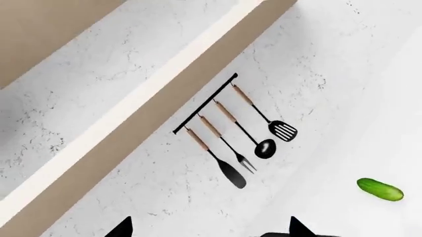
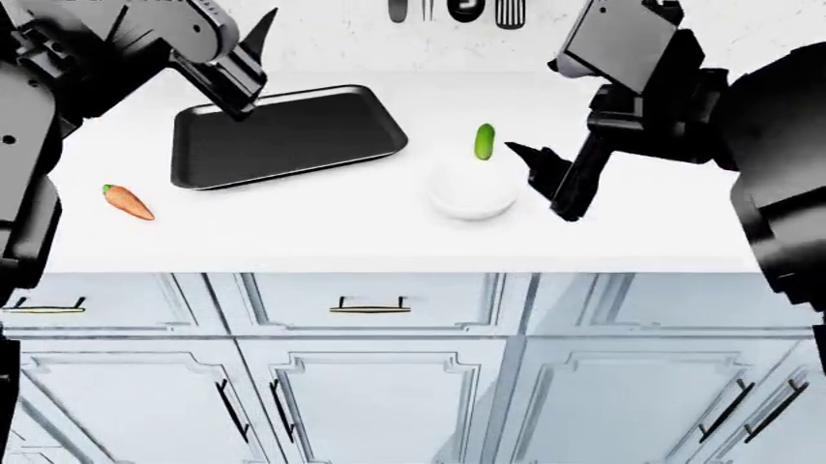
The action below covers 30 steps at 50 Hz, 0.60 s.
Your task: Place the two vegetables and bowl onto the tray for setting up a vegetable dip station.
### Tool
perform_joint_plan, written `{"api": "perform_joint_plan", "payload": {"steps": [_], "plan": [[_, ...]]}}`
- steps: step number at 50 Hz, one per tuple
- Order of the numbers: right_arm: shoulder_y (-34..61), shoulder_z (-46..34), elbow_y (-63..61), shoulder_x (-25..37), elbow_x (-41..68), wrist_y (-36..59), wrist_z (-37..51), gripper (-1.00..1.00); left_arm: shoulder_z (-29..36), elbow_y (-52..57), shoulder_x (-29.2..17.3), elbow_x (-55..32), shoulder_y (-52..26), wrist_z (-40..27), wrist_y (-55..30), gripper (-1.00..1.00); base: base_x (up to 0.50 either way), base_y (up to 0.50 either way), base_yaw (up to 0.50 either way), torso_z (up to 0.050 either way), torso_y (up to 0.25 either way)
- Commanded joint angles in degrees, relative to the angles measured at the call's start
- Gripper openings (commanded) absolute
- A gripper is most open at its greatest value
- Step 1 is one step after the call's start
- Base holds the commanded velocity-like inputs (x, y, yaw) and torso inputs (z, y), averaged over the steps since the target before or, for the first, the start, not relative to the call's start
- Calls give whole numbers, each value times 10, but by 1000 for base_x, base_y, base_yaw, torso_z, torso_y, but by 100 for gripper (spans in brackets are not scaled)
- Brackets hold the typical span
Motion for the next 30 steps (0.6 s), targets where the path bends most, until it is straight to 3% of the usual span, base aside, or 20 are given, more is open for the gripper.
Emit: {"api": "perform_joint_plan", "payload": {"steps": [1,8,19,23,28,30], "plan": [[143,-159,369,-48,-87,-250,-27,100,97,-184,18,71,-122,41,107,100,0,0,0,50,72],[156,-246,529,-77,-161,-397,-16,100,91,-174,17,60,-120,49,89,100,0,0,0,41,30],[143,-353,547,-70,-226,-495,-97,100,74,-94,-16,43,-89,53,55,100,0,0,0,8,0],[154,-377,636,-105,-242,-580,-67,100,75,-96,-17,44,-84,51,55,100,0,0,0,0,0],[162,-389,827,-192,-240,-698,-7,100,76,-88,-17,41,-58,44,56,100,0,0,0,0,0],[159,-394,835,-200,-235,-702,-1,100,77,-85,-18,40,-51,42,57,100,0,0,0,0,0]]}}
